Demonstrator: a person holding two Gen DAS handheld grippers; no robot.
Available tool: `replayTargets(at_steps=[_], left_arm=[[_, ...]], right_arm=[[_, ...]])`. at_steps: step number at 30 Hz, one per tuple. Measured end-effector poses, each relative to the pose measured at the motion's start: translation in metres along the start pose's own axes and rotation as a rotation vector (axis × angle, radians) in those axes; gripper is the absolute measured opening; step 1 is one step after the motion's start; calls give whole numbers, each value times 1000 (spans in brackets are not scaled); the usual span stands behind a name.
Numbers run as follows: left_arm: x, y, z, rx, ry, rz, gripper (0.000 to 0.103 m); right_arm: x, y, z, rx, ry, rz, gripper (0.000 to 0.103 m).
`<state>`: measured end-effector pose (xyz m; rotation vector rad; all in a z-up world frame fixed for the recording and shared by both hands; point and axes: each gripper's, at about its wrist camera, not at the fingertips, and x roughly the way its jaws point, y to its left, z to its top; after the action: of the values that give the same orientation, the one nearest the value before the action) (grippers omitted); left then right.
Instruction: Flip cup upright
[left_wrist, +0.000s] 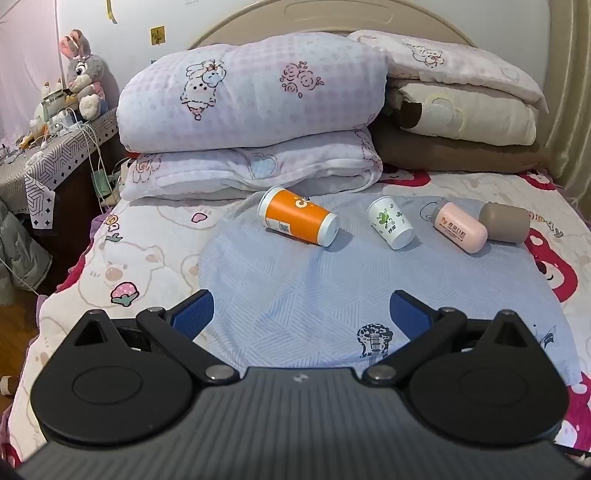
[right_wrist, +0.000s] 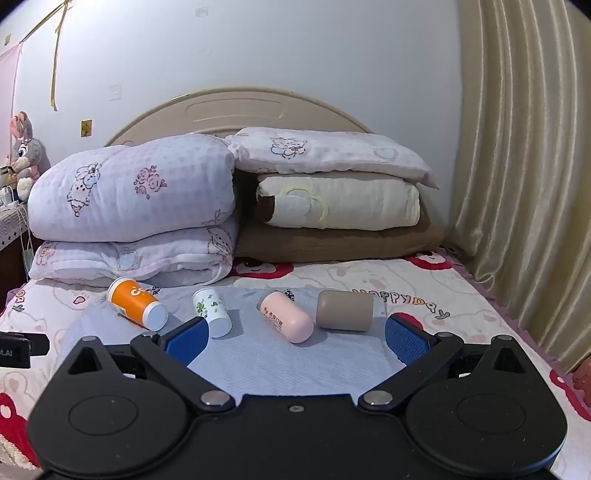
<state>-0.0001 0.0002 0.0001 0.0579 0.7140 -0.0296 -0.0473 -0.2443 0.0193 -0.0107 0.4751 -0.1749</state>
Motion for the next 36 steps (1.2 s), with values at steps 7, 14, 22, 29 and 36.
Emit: replayTargets(at_steps=[7, 14, 22, 29, 36], left_arm=[[-2, 2, -1, -3, -4, -1, 103], [-2, 6, -7, -12, -25, -14, 103], [-4, 4, -1, -9, -14, -14, 103], [-3, 6, -1, -14, -10, -3, 103], [1, 5, -2, -8, 1, 14, 103]], right_arm=[[1, -3, 0, -4, 0, 7, 103], [5, -3, 4, -4, 22, -3, 103], [9, -9, -1, 25, 32, 6, 103], [13, -10, -2, 36, 36, 8, 103], [13, -9, -2, 34, 37, 7, 103]])
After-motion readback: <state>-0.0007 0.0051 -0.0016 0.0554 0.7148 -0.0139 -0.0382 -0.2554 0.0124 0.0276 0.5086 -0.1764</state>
